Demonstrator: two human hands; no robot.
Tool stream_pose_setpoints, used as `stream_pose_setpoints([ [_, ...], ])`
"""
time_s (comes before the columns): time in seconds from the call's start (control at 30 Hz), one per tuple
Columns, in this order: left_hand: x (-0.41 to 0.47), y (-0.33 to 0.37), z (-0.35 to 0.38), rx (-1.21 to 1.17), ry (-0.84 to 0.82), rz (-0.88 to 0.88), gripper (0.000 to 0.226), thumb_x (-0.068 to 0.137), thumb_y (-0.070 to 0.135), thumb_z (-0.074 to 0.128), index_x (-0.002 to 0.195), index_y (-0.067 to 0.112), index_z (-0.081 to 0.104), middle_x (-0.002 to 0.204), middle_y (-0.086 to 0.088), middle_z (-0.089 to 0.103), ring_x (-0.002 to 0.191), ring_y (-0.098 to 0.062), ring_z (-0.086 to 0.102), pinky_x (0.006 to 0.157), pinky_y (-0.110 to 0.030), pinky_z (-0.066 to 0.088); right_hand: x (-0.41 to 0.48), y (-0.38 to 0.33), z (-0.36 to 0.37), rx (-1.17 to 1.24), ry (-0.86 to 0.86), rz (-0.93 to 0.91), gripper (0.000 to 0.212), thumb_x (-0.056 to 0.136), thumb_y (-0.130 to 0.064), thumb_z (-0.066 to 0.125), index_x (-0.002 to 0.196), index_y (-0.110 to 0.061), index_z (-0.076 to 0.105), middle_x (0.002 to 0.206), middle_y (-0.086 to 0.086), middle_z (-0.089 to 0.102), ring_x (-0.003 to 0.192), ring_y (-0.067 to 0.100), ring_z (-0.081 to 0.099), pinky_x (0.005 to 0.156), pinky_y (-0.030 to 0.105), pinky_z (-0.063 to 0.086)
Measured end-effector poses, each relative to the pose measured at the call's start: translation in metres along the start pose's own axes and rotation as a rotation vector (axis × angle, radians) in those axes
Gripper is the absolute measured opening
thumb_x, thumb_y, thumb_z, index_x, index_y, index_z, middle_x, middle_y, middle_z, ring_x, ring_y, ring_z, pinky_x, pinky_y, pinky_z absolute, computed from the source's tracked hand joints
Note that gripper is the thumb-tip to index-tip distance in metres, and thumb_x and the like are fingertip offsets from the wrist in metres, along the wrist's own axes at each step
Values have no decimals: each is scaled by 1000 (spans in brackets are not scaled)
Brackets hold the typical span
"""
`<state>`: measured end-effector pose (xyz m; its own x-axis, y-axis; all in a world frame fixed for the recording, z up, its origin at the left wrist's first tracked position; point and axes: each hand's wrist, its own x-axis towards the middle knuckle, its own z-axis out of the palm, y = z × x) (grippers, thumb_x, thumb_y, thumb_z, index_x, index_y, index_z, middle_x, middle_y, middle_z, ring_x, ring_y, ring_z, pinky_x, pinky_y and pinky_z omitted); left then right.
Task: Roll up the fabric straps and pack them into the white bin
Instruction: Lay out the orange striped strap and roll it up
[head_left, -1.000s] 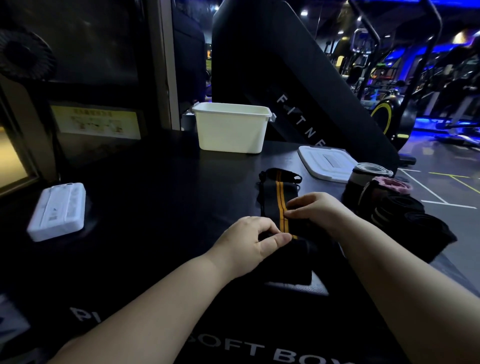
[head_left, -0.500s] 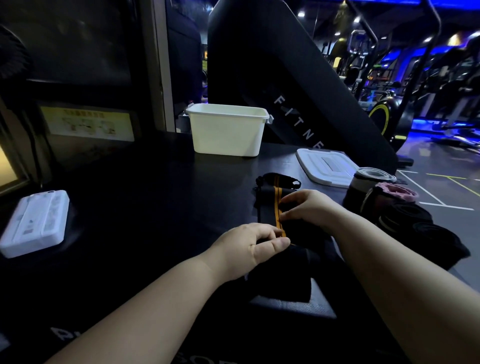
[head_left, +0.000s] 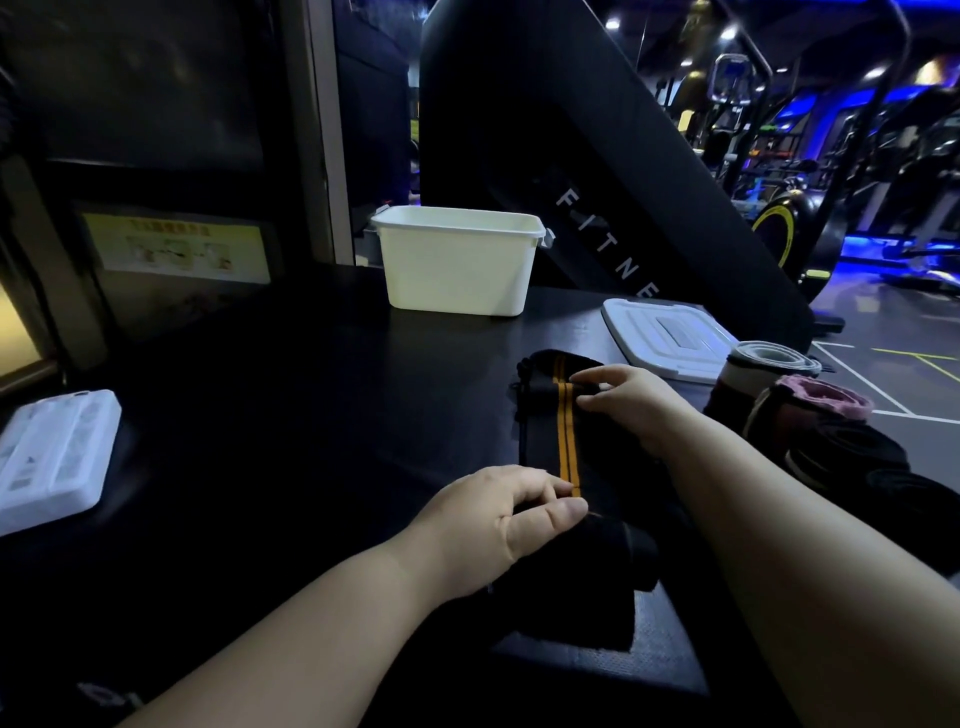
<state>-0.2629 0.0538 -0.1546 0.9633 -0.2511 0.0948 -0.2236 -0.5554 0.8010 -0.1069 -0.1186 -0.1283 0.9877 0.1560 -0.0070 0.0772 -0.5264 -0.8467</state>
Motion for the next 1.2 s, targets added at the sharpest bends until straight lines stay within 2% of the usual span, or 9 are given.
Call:
stream_pose_setpoints([
  [0.23, 2, 0, 1, -3, 1, 4, 54, 71, 77, 40, 79, 29, 64, 117, 36, 58, 114, 16, 47, 105, -31, 38, 8, 5, 6, -70, 55, -71, 39, 83, -9, 72, 115, -30, 68, 101, -5, 65, 85, 7, 59, 67, 14, 44],
  [0.33, 1, 0, 1, 12, 9, 5, 54, 71, 77, 39, 78, 30, 62, 118, 36, 57, 113, 18, 44, 104, -27, 36, 6, 4, 4, -54, 28, -78, 43, 83, -6, 70, 117, -33, 67, 104, -5, 68, 79, 5, 61, 64, 16, 45],
  [0.57, 3, -3, 2, 20, 13, 11, 52, 72, 78, 39, 78, 31, 62, 117, 38, 56, 117, 17, 42, 103, -27, 34, 9, 8, 2, -25, 13, -86, 53, 79, -4, 72, 124, -30, 66, 133, -2, 58, 111, 13, 60, 88, 21, 46],
  [0.67, 2, -2, 2, 19, 14, 14, 55, 71, 78, 39, 80, 30, 63, 117, 37, 57, 117, 19, 41, 100, -23, 32, 8, 8, 1, -19, 9, -93, 60, 81, -1, 69, 131, -32, 60, 115, -2, 64, 89, 9, 67, 64, 11, 49],
  [0.8, 1, -1, 2, 24, 30, 15, 54, 69, 78, 38, 81, 32, 64, 118, 35, 58, 118, 18, 41, 103, -23, 33, 11, 8, 5, -38, -18, -114, 67, 83, 4, 61, 138, -33, 53, 87, -6, 63, 45, -1, 54, 47, 14, 43],
  [0.9, 1, 0, 3, 30, 36, 19, 55, 70, 79, 38, 81, 31, 63, 117, 36, 58, 116, 18, 42, 104, -25, 34, 11, 8, 6, -95, -39, -129, 65, 86, 4, 59, 140, -31, 49, 98, -2, 63, 37, -5, 47, 41, 10, 37],
  [1.0, 1, 0, 3, 33, 40, 27, 55, 70, 78, 38, 82, 30, 62, 117, 34, 58, 116, 18, 42, 103, -24, 34, 12, 7, 8, -215, -29, -194, 65, 86, -2, 64, 144, -26, 47, 134, 2, 57, 80, -10, 60, 66, 3, 42],
  [1.07, 1, 1, 3, 45, 41, 36, 55, 70, 78, 37, 83, 30, 62, 118, 34, 58, 116, 19, 41, 101, -20, 33, 14, 6, 9, -295, -14, -223, 64, 85, -6, 68, 144, -21, 47, 144, 2, 49, 124, 10, 51, 97, 13, 36],
  [1.2, 0, 2, 3, 60, 49, 51, 56, 71, 78, 36, 84, 30, 62, 117, 33, 58, 115, 19, 42, 99, -17, 33, 20, 9, 11, -419, 25, -184, 62, 85, -26, 73, 142, -22, 48, 146, 6, 43, 138, 21, 34, 112, 28, 28],
])
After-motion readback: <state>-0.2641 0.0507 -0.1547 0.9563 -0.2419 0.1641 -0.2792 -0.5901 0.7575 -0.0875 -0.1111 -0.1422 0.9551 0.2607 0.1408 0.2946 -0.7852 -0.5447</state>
